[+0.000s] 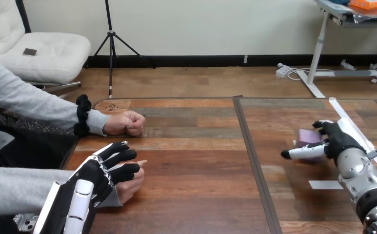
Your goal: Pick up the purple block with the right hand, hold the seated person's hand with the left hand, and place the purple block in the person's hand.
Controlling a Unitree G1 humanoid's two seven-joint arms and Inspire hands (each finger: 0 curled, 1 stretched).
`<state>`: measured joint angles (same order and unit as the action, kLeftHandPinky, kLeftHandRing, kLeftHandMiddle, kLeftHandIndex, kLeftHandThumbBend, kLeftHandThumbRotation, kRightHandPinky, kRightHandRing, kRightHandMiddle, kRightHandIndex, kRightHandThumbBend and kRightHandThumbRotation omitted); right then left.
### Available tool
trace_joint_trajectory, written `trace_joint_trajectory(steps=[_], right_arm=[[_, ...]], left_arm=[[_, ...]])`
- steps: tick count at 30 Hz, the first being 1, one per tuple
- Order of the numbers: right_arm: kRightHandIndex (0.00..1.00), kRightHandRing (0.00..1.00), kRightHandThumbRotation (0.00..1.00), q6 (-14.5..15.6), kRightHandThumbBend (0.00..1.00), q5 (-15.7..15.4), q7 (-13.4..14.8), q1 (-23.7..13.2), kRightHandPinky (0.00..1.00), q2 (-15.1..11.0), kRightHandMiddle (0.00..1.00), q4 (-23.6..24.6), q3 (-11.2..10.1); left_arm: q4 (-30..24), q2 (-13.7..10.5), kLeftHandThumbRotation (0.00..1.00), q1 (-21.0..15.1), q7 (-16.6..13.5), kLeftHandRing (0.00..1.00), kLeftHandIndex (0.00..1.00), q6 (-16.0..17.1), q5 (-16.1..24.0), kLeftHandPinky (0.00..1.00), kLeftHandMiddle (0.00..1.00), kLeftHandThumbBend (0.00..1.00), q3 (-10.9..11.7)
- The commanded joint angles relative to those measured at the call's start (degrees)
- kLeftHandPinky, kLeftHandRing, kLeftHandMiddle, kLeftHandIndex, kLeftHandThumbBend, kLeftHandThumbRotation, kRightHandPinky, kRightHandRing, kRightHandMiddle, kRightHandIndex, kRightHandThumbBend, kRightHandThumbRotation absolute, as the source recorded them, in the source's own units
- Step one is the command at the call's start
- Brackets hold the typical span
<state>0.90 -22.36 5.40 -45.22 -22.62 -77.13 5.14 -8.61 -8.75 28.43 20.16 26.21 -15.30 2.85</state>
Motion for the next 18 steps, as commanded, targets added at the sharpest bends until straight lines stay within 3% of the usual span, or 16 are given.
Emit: trace_joint_trajectory(steps=[1,7,13,18], right_arm=[[0.9,0.89,0.19,0.31,1.0,0.12,-0.48,-1.47,0.73,0.72,0.91,0.21,0.69],[0.88,0.84,0.17,1.02,1.0,0.07,-0.4,-1.29,0.63,1.25,0.87,0.28,1.31],[0.86,0.6,0.16,0.89,1.0,-1.69,0.19,-0.9,0.42,1.37,0.69,0.37,3.39],[0.82,0.53,0.11,-0.55,1.0,-2.33,1.23,-0.26,0.36,1.29,0.63,0.52,4.34]], left_arm=[[-3.34,0.3,1.0,-1.46,-0.08,0.72,0.79,0.8,-0.32,0.74,0.78,0.56,0.11],[-3.3,0.3,1.0,-1.57,-0.13,0.72,0.79,1.11,-0.04,0.74,0.77,0.55,0.09],[-3.88,-0.01,1.0,-1.47,0.12,0.72,0.79,0.25,-0.53,0.74,0.77,0.55,-0.01],[-4.53,-0.15,1.0,-1.24,0.04,0.73,0.79,-0.26,-0.54,0.75,0.78,0.56,0.02]])
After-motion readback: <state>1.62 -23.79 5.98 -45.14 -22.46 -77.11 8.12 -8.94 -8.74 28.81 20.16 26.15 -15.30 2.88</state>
